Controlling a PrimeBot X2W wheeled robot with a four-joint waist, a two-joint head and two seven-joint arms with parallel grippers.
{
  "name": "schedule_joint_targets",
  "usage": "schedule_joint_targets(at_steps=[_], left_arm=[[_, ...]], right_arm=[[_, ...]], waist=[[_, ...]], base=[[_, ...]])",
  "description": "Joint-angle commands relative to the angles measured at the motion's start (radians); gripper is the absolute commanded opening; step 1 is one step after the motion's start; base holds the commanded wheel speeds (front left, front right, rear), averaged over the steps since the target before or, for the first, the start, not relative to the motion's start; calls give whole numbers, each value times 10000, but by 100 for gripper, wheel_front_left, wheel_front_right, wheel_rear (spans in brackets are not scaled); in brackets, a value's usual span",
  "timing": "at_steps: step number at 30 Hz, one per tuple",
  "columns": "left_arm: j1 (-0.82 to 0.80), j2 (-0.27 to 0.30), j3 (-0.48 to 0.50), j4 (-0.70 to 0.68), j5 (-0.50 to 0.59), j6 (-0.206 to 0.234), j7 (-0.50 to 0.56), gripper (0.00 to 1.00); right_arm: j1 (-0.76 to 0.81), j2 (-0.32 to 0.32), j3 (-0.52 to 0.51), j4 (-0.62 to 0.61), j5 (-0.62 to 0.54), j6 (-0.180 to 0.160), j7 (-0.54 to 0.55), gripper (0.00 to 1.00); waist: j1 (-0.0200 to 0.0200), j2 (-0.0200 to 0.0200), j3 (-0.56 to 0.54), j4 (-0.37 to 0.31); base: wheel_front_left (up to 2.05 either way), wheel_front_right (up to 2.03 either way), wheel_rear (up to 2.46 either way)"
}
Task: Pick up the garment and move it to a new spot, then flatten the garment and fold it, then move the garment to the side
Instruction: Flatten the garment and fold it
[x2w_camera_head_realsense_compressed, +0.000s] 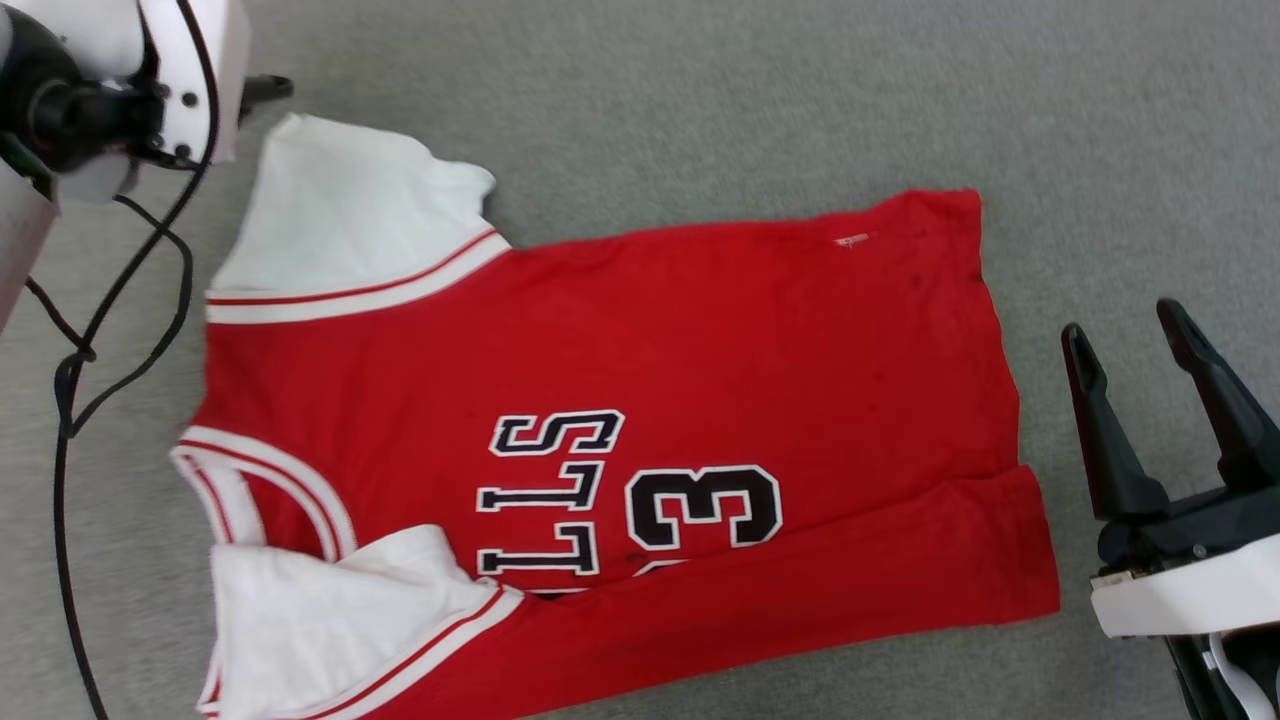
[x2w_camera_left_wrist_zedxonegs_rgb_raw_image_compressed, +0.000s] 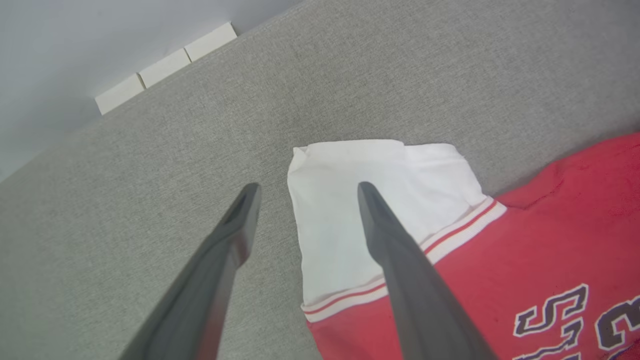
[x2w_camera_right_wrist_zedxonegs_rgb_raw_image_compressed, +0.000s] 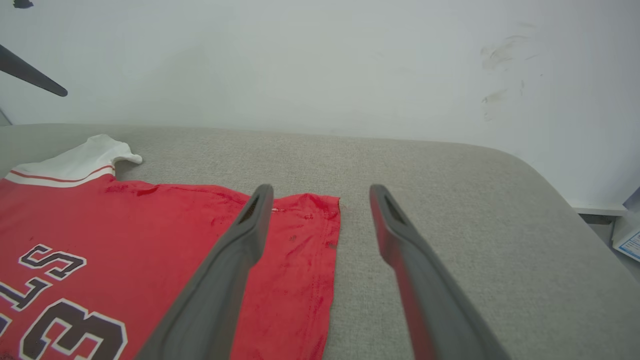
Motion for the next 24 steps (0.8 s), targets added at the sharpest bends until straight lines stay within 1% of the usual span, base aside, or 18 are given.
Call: schedule_joint_targets(at_steps=[1, 3, 4, 6, 9, 13, 14, 15, 17, 20, 24], left_arm=[[-205, -91, -5, 333, -66, 162, 268, 100], [-399, -21, -189, 615, 162, 128, 507, 100], [-401, -47, -170, 788, 72, 155, 609, 100], [-449, -53, -282, 1021, 228, 136, 694, 100], [-227, 15, -547, 1387, 380, 57, 839, 100], [101, -56, -747, 1670, 336, -44, 981, 100], [189, -82, -795, 1711, 304, -108, 1011, 56], [292, -124, -828, 1790, 283, -220, 872, 0], [147, -102, -795, 1749, 362, -293, 584, 0], [7, -222, -690, 1652, 375, -425, 13, 0], [151, -420, -721, 1397, 305, -574, -669, 0]], right_arm=[[-264, 88, 52, -61, 55, -4, -95, 100], [-430, 86, 132, -72, 62, -4, -132, 100], [-524, 99, 139, -67, 74, -5, -172, 100], [-621, 96, 154, -3, 81, -4, -232, 100], [-723, 101, 189, 108, 119, -4, -349, 100], [-759, 82, 186, 204, 126, -5, -434, 100], [-766, 70, 158, 237, 137, -4, -451, 100], [-848, 10, 96, 303, 152, -4, -453, 100], [-909, -107, 93, 311, 121, -4, -409, 100], [-1075, -366, -80, 241, 44, -4, -262, 100], [-1670, -1105, -118, 105, 47, -4, 389, 100]], waist=[[-1, -1, 795, -625], [-1, -1, 1059, -804], [-1, -1, 1180, -887], [-1, -1, 1362, -991], [-1, -1, 1547, -1076], [-1, -1, 1587, -1070], [-1, -1, 1574, -1044], [-1, -1, 1423, -921], [-1, -1, 1246, -786], [-1, -1, 841, -523], [-1, -1, 271, -142]], base=[[0, 0, 0], [0, 0, 0], [0, 0, 0], [0, 0, 0], [0, 0, 0], [0, 0, 0], [0, 0, 0], [0, 0, 0], [0, 0, 0], [0, 0, 0], [0, 0, 0]])
